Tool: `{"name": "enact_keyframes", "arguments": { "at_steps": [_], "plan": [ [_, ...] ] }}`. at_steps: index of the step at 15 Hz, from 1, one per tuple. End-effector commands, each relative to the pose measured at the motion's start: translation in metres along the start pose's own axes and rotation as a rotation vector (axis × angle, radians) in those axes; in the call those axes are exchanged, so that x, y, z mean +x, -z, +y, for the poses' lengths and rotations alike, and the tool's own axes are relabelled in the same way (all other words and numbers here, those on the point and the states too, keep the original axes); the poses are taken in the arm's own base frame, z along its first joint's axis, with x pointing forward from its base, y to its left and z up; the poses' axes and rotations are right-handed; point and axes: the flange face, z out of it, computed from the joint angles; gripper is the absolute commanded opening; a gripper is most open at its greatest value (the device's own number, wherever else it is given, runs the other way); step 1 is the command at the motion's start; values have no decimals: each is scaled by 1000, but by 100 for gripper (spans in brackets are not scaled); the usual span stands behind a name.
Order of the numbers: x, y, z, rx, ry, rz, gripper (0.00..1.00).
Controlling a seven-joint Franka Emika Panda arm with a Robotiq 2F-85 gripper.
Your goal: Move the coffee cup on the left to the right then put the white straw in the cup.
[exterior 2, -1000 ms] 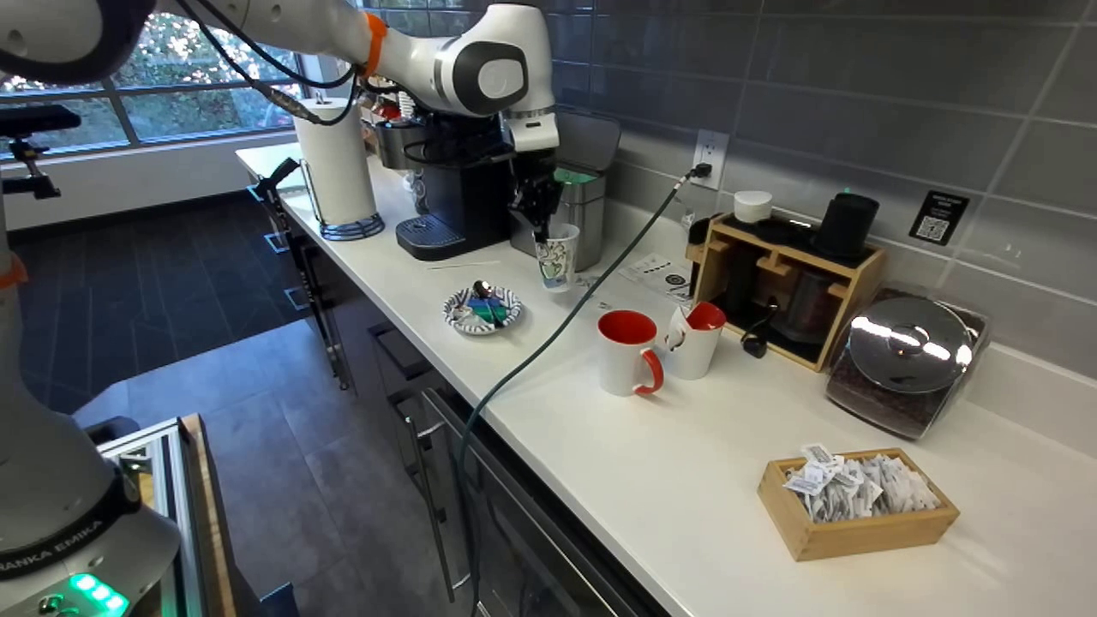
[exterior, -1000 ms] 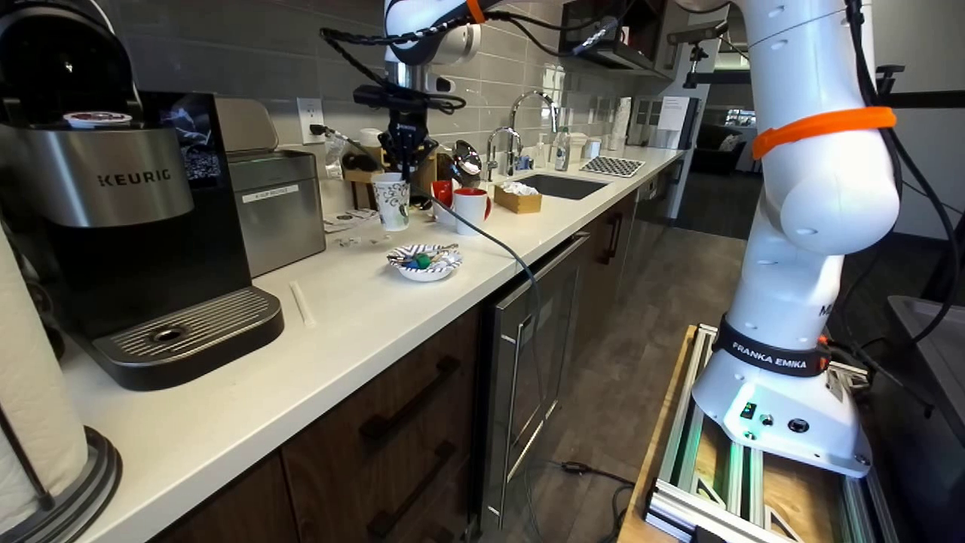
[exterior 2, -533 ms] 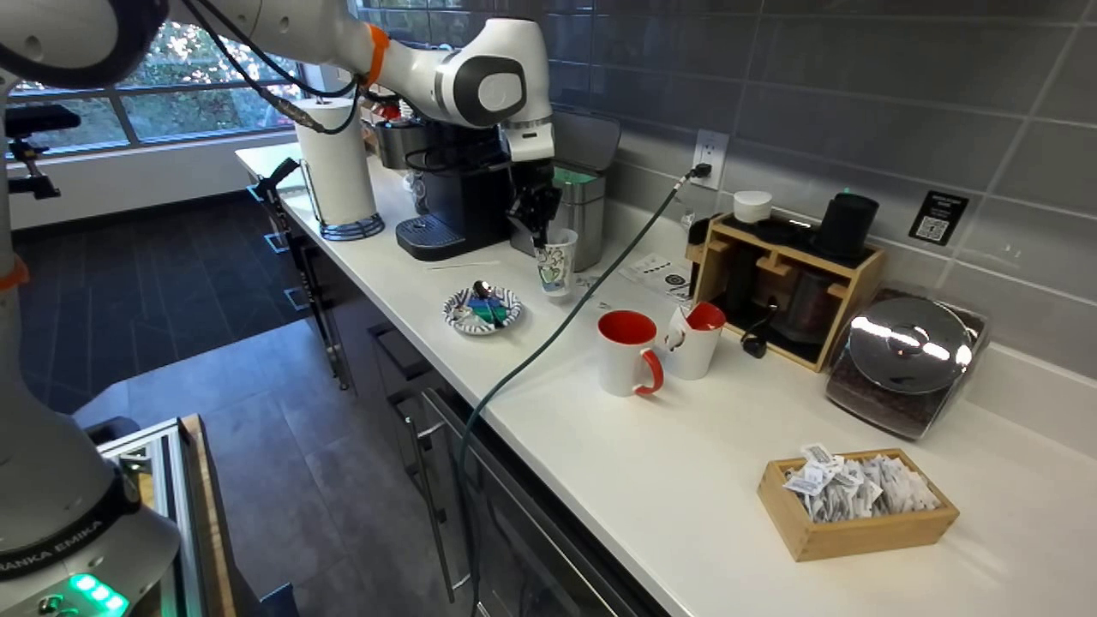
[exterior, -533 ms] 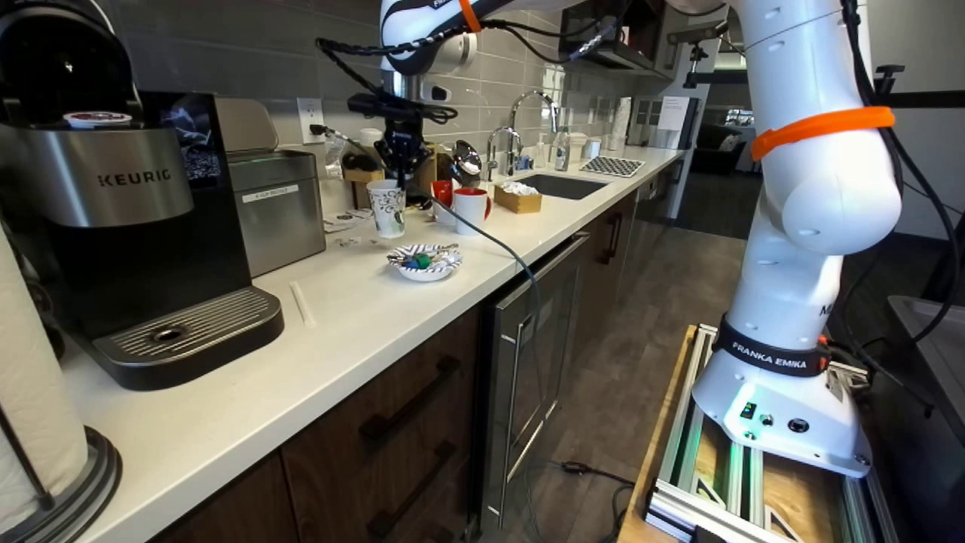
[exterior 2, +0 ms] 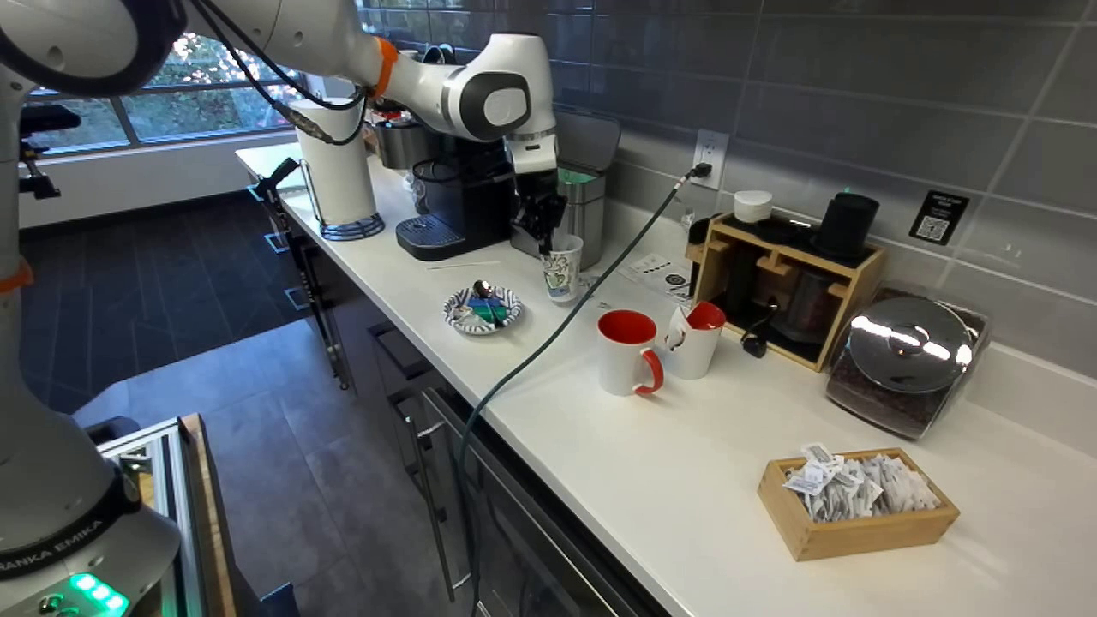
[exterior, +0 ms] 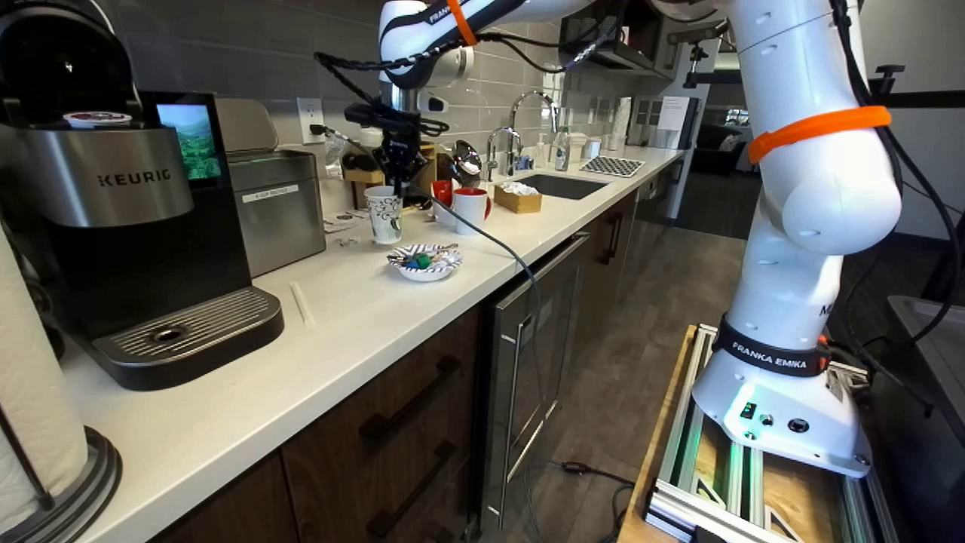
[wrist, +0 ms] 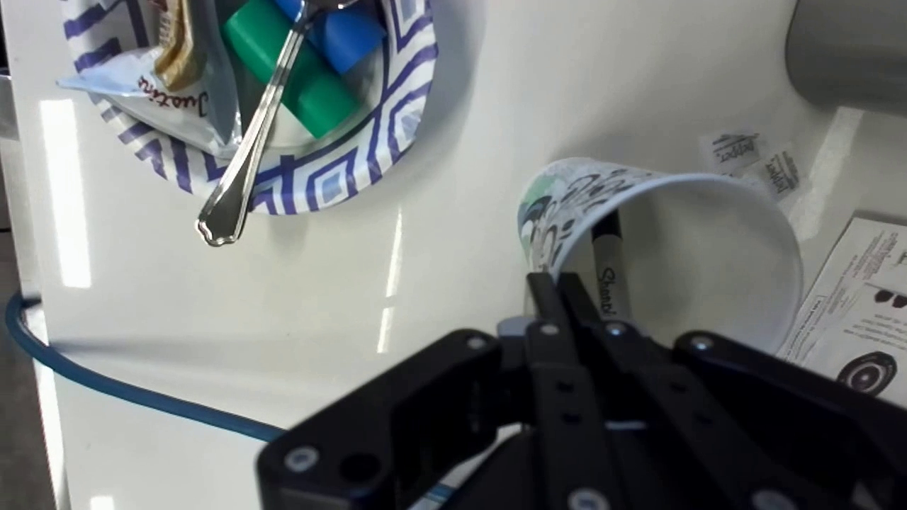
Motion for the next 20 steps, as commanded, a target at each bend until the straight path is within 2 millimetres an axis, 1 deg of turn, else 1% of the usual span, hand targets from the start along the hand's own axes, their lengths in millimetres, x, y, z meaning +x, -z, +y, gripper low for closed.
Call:
{"name": "enact_keyframes", "arguments": {
  "at_steps": [1, 3, 4, 5, 6, 7, 9, 11, 12, 13, 14, 15, 16, 17, 18, 20],
  "plan": [
    [-1, -12, -6, 14, -39, -13, 1],
    [0, -17, -7, 4, -46, -16, 1],
    [0, -19, -7, -2, -48, -17, 28],
    [1, -20, -7, -5, -52, -19, 29],
    [1, -22, -7, -8, -56, -20, 34],
    [1, -23, -7, -10, -59, -22, 43],
    [2, -21, -6, -11, -63, -24, 56],
    [2, -10, -4, -4, -68, -33, 72],
    [1, 1, -1, 17, -68, -34, 79],
    [-4, 19, 5, 47, -45, -45, 87],
    [-12, 34, 12, 57, 1, -55, 94],
    [-25, 46, 18, 57, 85, -60, 99],
    [-40, 55, 23, 57, 158, -70, 100],
    [-60, 63, 27, 55, 215, -70, 100],
    [-77, 67, 27, 52, 277, -63, 100],
    [-124, 79, 28, 59, 394, -63, 100]
  ]
}}
